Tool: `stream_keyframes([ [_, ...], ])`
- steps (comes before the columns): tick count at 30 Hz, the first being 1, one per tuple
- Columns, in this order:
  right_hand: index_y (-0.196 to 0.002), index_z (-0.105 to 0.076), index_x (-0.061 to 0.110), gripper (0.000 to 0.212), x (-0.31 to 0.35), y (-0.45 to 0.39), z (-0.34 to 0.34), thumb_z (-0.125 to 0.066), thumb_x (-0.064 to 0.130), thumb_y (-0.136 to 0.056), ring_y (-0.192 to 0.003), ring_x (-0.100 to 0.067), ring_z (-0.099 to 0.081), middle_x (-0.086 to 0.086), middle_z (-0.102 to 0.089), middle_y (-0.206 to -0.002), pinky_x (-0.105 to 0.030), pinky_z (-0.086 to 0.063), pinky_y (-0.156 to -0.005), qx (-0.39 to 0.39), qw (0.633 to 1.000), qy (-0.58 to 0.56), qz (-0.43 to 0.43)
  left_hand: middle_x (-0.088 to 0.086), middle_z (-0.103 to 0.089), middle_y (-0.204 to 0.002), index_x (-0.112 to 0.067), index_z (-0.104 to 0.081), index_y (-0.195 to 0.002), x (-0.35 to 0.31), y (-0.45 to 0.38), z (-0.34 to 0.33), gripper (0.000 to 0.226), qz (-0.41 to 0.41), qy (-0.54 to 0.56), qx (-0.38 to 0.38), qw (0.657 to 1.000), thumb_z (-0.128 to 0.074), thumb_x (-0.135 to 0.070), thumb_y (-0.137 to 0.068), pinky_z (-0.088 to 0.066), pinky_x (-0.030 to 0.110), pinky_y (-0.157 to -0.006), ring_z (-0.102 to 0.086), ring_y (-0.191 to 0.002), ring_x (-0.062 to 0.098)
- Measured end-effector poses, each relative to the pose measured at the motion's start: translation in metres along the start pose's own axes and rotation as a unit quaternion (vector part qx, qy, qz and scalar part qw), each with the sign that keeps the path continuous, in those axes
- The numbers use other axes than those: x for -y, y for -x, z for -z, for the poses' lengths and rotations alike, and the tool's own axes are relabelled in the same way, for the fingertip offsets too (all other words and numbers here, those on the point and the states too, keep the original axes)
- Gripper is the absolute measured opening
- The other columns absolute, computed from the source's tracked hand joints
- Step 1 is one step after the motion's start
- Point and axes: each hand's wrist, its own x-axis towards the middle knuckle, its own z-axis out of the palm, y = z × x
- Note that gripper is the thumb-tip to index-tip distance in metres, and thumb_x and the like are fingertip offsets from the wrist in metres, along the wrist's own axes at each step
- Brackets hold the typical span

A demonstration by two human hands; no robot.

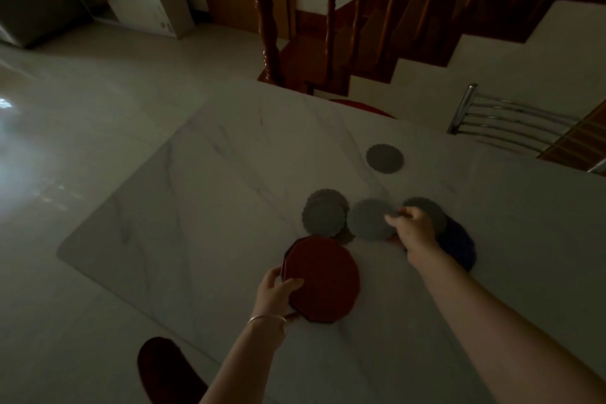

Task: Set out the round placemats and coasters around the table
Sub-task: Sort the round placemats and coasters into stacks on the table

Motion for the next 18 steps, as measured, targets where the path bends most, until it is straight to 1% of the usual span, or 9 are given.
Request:
stream_keyframes([
  [2, -0.105, -0.056, 0.01, 0.02, 0.003, 0.003, -0.016, -0.064, 0.007, -0.086, -0.089, -0.028, -0.061, -0.018, -0.059, -0.115, -0.041, -0.057, -0.067, 0.079, 0.995, -0.051, -0.021, 0.008, -0.062, -0.095, -0.015, -0.054, -0.109, 0.0, 0.0, -0.001, 0.029, 0.001, 0.009, -0.002, 1.0, -0.059, 0.0, -0.085, -0.047, 0.032, -0.057, -0.059, -0.081, 0.024],
  [3, -0.101, -0.057, 0.011, 0.018, 0.002, 0.003, -0.023, -0.063, 0.004, -0.086, -0.092, -0.028, -0.062, -0.017, -0.06, -0.116, -0.044, -0.057, -0.072, 0.114, 0.992, -0.043, -0.019, 0.008, -0.063, -0.094, -0.015, -0.054, -0.109, 0.0, 0.001, -0.001, 0.029, 0.001, 0.011, -0.002, 1.0, -0.058, 0.0, -0.085, -0.047, 0.032, -0.056, -0.059, -0.079, 0.024],
  [5, -0.106, -0.06, 0.011, 0.021, -0.005, 0.003, -0.03, -0.062, 0.003, -0.086, -0.099, -0.028, -0.062, -0.016, -0.061, -0.118, -0.044, -0.056, -0.083, 0.133, 0.989, 0.066, 0.02, 0.006, -0.063, -0.09, -0.015, -0.054, -0.109, 0.0, 0.002, -0.001, 0.029, 0.0, 0.013, -0.003, 1.0, -0.058, 0.0, -0.085, -0.048, 0.029, -0.053, -0.06, -0.076, 0.021],
  [7, -0.115, -0.06, 0.009, 0.028, -0.012, 0.001, -0.024, -0.057, 0.007, -0.088, -0.1, -0.029, -0.061, -0.014, -0.063, -0.118, -0.036, -0.052, -0.075, 0.067, 0.975, 0.193, 0.085, 0.005, -0.063, -0.09, -0.015, -0.054, -0.109, 0.001, 0.002, -0.001, 0.029, 0.003, 0.015, -0.004, 1.0, -0.058, 0.0, -0.085, -0.049, 0.029, -0.053, -0.06, -0.076, 0.02],
  [9, -0.119, -0.059, 0.008, 0.033, -0.016, -0.006, -0.006, -0.052, 0.007, -0.087, -0.102, -0.032, -0.061, -0.014, -0.064, -0.12, -0.028, -0.041, -0.071, -0.021, 0.958, 0.255, 0.131, 0.007, -0.063, -0.096, -0.015, -0.054, -0.111, 0.002, 0.001, 0.0, 0.03, 0.006, 0.019, -0.002, 1.0, -0.058, 0.0, -0.085, -0.048, 0.031, -0.056, -0.059, -0.081, 0.023],
  [11, -0.124, -0.058, 0.007, 0.038, -0.016, -0.018, 0.018, -0.054, 0.009, -0.086, -0.11, -0.035, -0.058, -0.017, -0.062, -0.124, -0.031, -0.044, -0.078, -0.098, 0.941, 0.293, 0.14, 0.008, -0.062, -0.098, -0.014, -0.054, -0.113, 0.003, -0.001, 0.0, 0.031, 0.008, 0.021, -0.002, 1.0, -0.058, 0.0, -0.085, -0.047, 0.032, -0.058, -0.059, -0.083, 0.024],
  [13, -0.128, -0.055, 0.006, 0.046, -0.013, -0.031, 0.039, -0.062, 0.019, -0.084, -0.118, -0.039, -0.05, -0.022, -0.055, -0.129, -0.04, -0.045, -0.09, -0.16, 0.91, 0.362, 0.126, 0.008, -0.062, -0.095, -0.014, -0.054, -0.114, 0.003, -0.002, 0.0, 0.033, 0.008, 0.024, 0.0, 1.0, -0.057, 0.0, -0.085, -0.046, 0.032, -0.058, -0.058, -0.081, 0.023],
  [15, -0.13, -0.05, 0.003, 0.064, -0.009, -0.042, 0.053, -0.07, 0.036, -0.079, -0.122, -0.041, -0.042, -0.025, -0.048, -0.133, -0.043, -0.044, -0.091, -0.173, 0.884, 0.428, 0.071, 0.009, -0.062, -0.095, -0.014, -0.054, -0.114, 0.003, -0.002, 0.0, 0.033, 0.006, 0.024, 0.003, 1.0, -0.057, 0.0, -0.084, -0.046, 0.031, -0.058, -0.058, -0.08, 0.024],
  [18, -0.131, -0.043, 0.0, 0.09, -0.003, -0.052, 0.058, -0.078, 0.053, -0.066, -0.125, -0.039, -0.039, -0.024, -0.043, -0.136, -0.043, -0.042, -0.094, -0.133, 0.873, 0.469, 0.007, 0.01, -0.063, -0.092, -0.013, -0.055, -0.111, 0.003, -0.002, 0.0, 0.03, -0.001, 0.021, 0.005, 1.0, -0.058, 0.0, -0.084, -0.049, 0.031, -0.057, -0.058, -0.072, 0.023],
])
